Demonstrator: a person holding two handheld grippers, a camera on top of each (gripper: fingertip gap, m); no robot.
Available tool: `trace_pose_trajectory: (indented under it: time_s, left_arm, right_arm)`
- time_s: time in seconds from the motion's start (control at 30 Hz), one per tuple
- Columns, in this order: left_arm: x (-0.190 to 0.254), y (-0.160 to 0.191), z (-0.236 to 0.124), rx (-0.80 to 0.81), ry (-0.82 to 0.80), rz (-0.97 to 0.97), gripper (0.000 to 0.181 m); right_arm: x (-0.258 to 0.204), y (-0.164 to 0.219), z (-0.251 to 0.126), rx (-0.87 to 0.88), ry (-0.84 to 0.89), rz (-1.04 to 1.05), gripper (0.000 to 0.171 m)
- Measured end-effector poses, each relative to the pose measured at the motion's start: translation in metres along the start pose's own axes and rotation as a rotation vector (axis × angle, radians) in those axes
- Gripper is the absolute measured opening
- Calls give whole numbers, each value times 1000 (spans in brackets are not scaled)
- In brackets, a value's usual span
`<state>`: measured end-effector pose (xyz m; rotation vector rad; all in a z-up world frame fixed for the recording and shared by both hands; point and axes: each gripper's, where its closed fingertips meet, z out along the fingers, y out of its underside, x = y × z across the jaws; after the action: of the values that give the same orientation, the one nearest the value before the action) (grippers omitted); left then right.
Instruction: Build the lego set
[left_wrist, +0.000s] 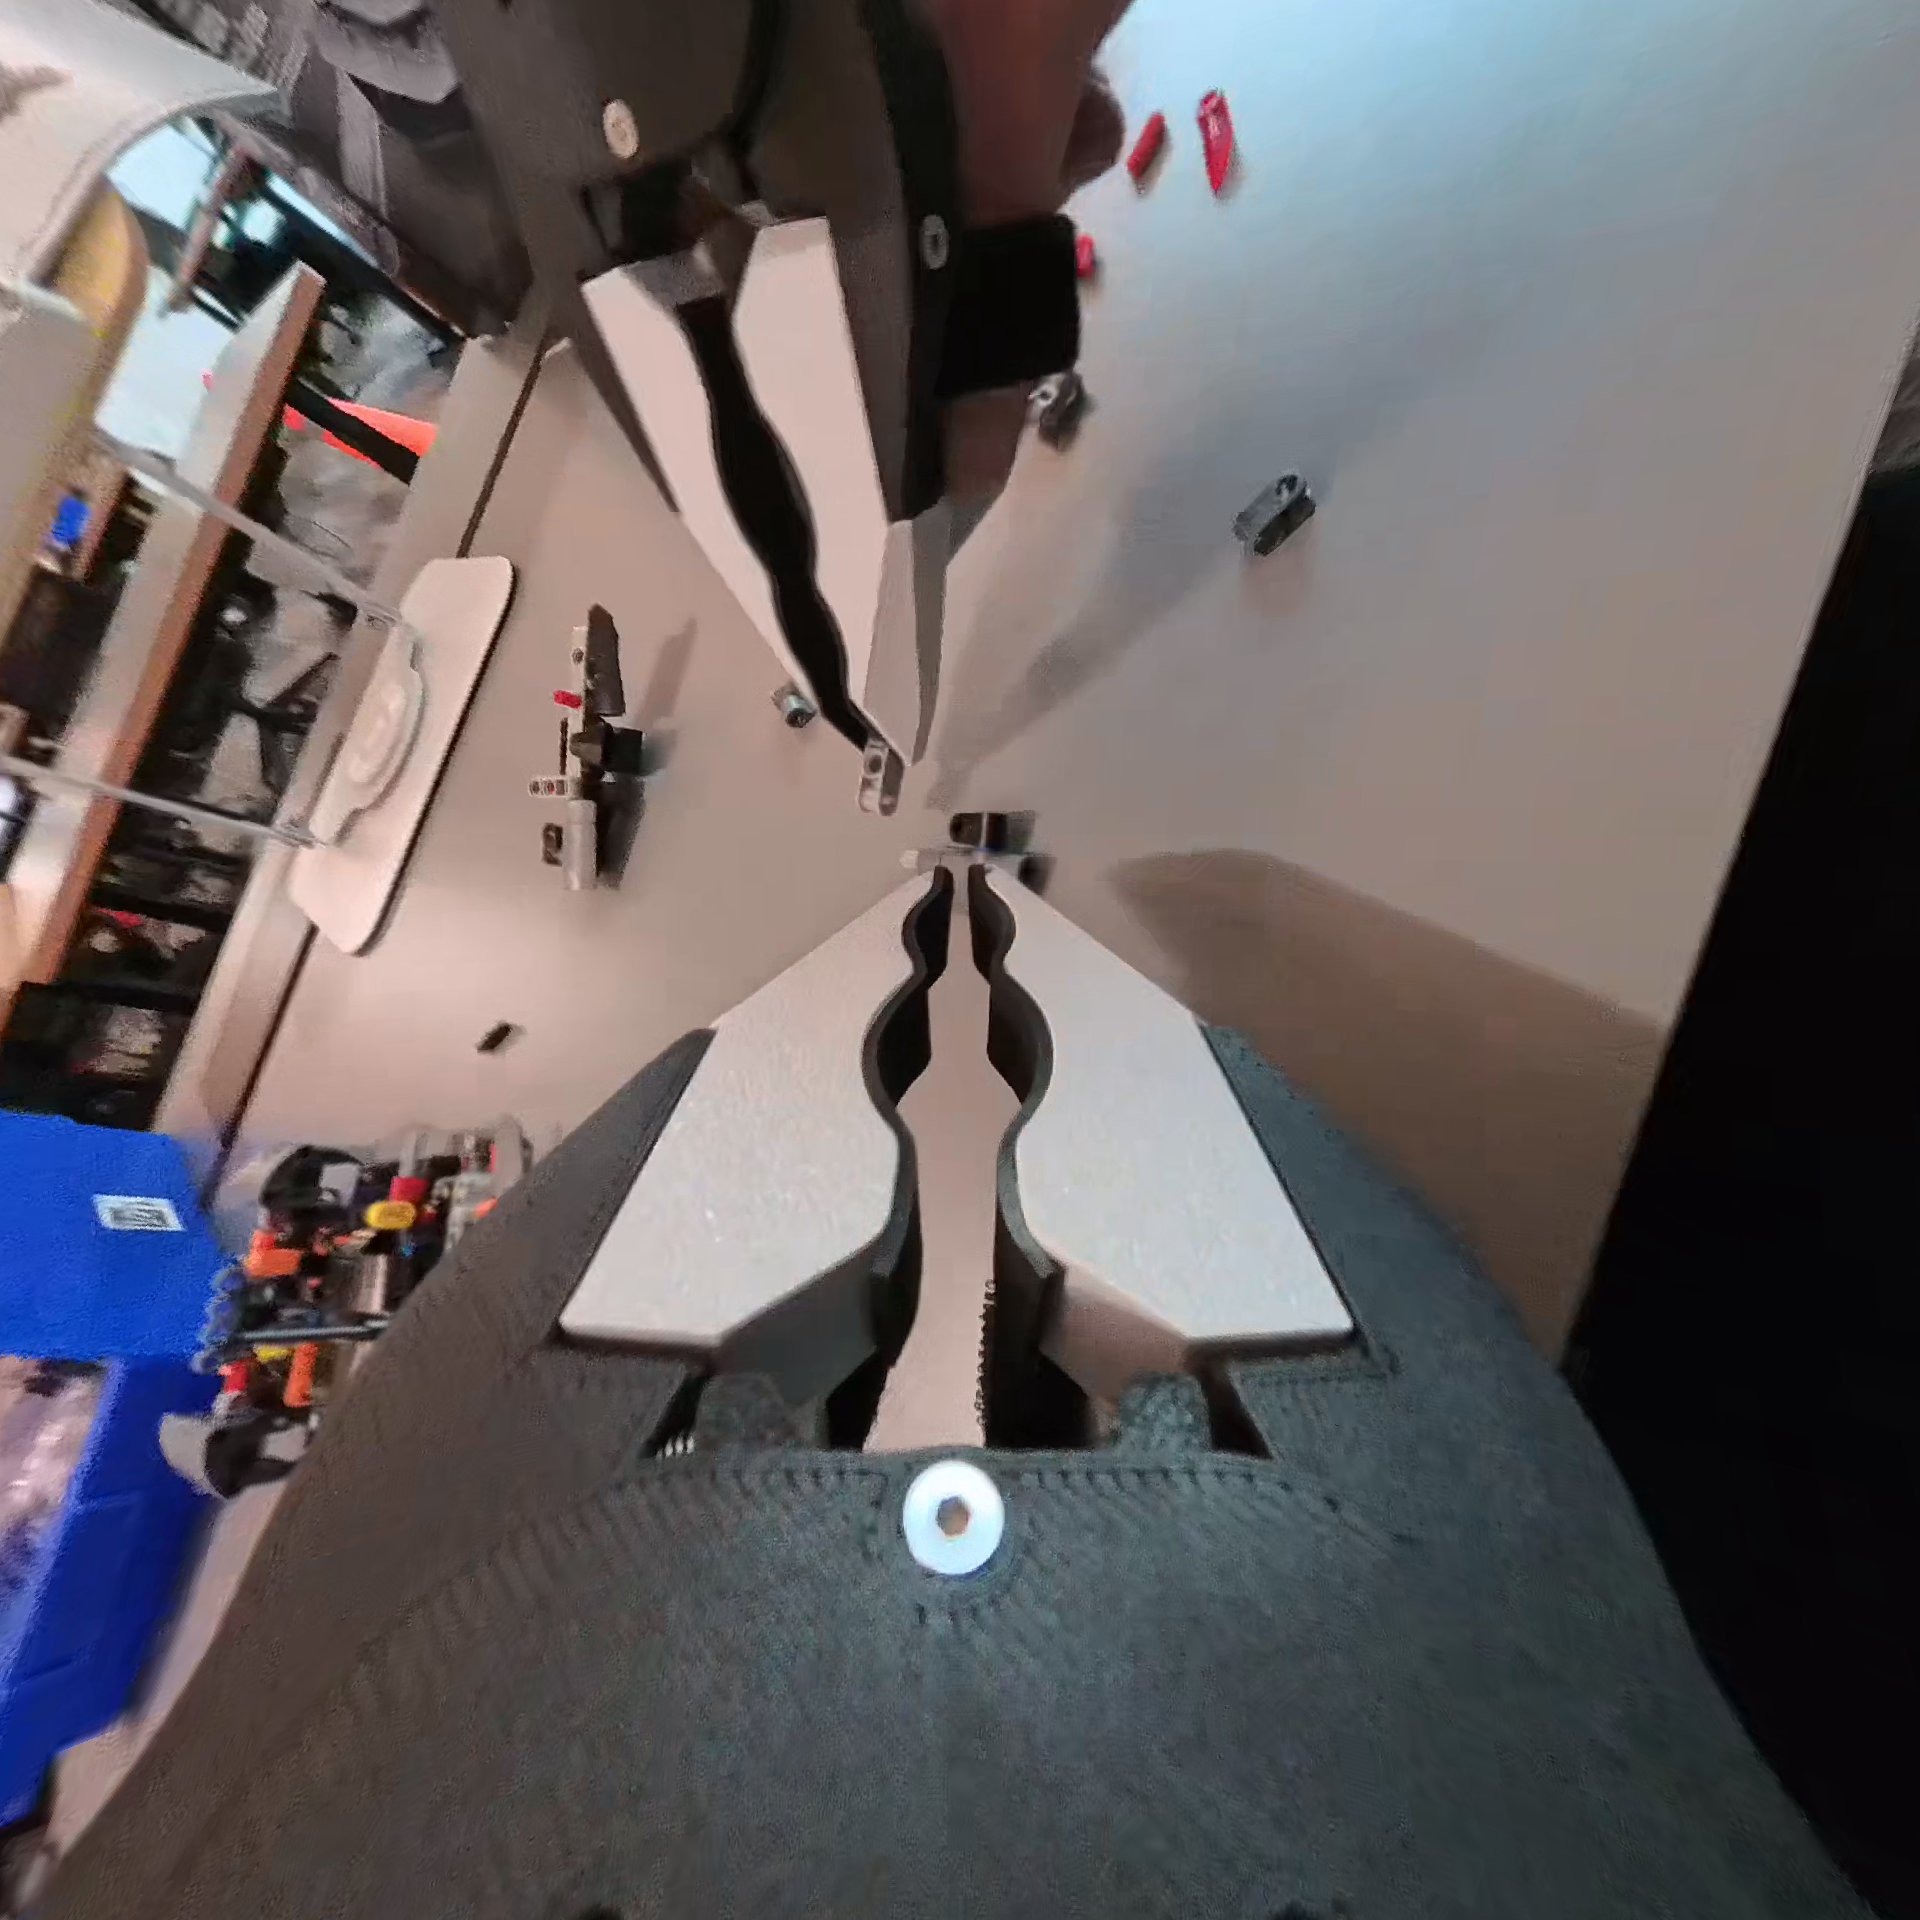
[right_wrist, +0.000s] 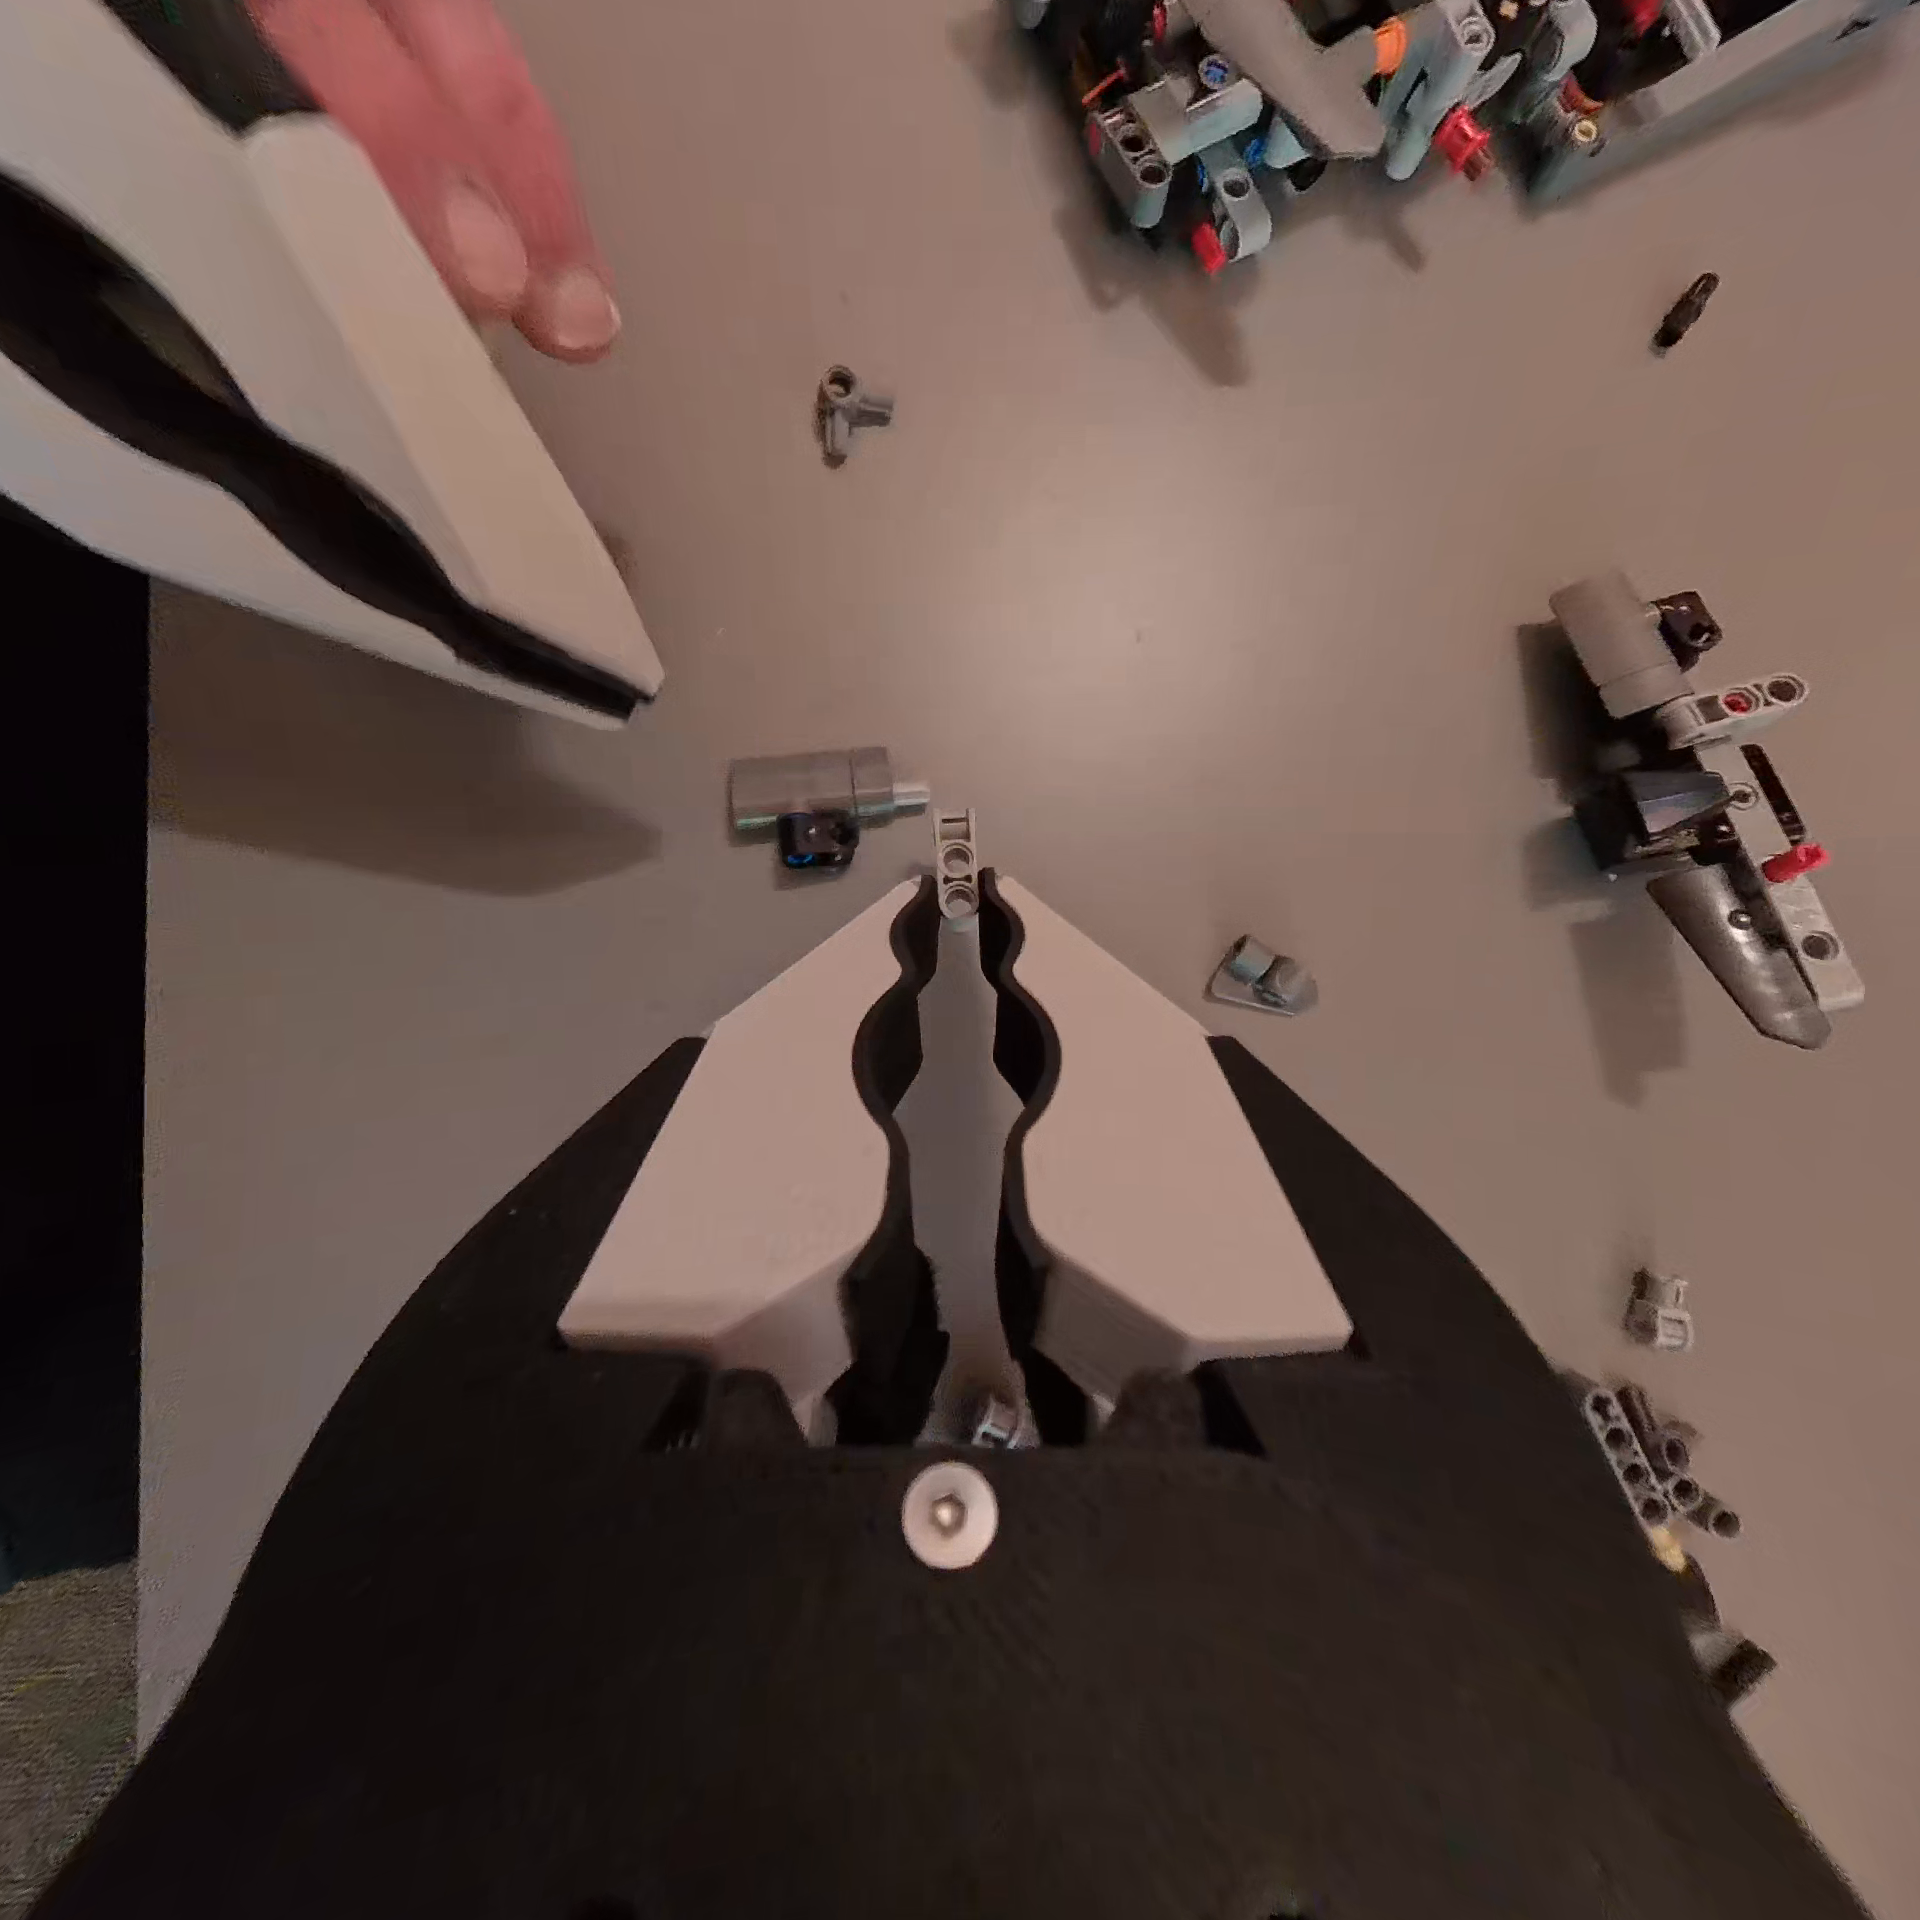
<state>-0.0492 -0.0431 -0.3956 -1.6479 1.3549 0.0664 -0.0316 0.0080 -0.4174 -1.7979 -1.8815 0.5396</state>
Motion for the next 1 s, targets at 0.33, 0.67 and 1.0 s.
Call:
trace_pose_trajectory:
  time_s: [0.33,0.67,1.0]
  left_arm:
    - [-3,15,24,-54,-12,71,4]
    - [-5,22,35,-80,-43,55,4]
    - [-2,6,24,-17,-28,29,7]
  right_arm:
    - [1,1,16,-12,-109,-4,5]
    - [-1,0,17,-7,-155,-22,5]
    - [-4,0,16,-6,-173,-53,5]
